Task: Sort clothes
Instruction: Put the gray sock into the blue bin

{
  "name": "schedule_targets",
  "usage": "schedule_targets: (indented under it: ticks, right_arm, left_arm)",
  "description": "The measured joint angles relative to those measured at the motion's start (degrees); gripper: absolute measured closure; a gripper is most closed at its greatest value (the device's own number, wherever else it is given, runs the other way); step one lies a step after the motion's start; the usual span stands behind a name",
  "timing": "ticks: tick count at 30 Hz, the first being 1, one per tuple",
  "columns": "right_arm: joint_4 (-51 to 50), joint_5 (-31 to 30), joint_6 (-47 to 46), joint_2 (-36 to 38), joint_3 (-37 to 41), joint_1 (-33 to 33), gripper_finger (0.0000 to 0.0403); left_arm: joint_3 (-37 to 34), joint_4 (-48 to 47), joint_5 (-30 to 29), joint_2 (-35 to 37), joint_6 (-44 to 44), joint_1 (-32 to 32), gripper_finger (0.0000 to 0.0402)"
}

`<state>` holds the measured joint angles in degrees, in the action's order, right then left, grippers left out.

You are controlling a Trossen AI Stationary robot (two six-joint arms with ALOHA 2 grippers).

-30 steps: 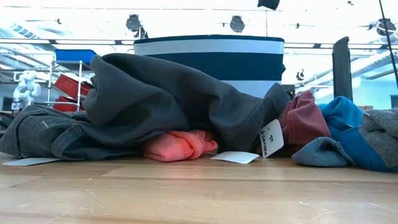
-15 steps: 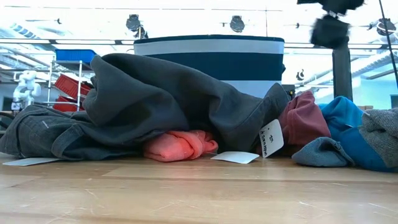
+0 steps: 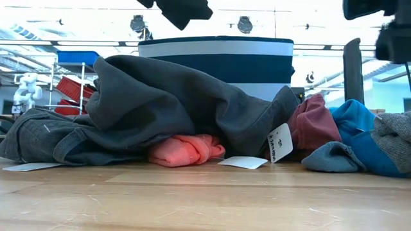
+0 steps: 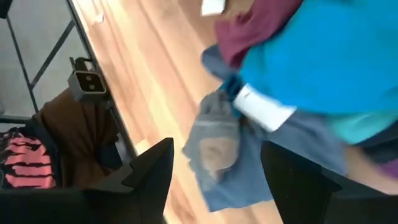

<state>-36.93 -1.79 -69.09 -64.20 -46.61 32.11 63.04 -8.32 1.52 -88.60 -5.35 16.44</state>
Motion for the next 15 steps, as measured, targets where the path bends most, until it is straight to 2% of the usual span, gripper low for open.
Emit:
schedule_targets:
  ticks: [6, 10, 15]
  right_arm:
    - [3.6, -1.3, -7.9, -8.5, 0.0, 5.3, 0.0174]
    - [6.0, -1.3, -9.5, -12.8, 0.0, 6.7, 0.0174]
    - [6.9, -1.6, -9.3, -14.5, 0.0, 7.0, 0.0174]
  left_arm:
    - [-0.4, 0.9, 0.0, 0.0, -1.2, -0.8, 0.0304]
    - [-0.4, 3.4, 0.1, 0.0, -2.9, -0.7, 0.0304]
    - [-0.4, 5.7, 0.1, 0.0, -3.0, -0.9, 0.0304]
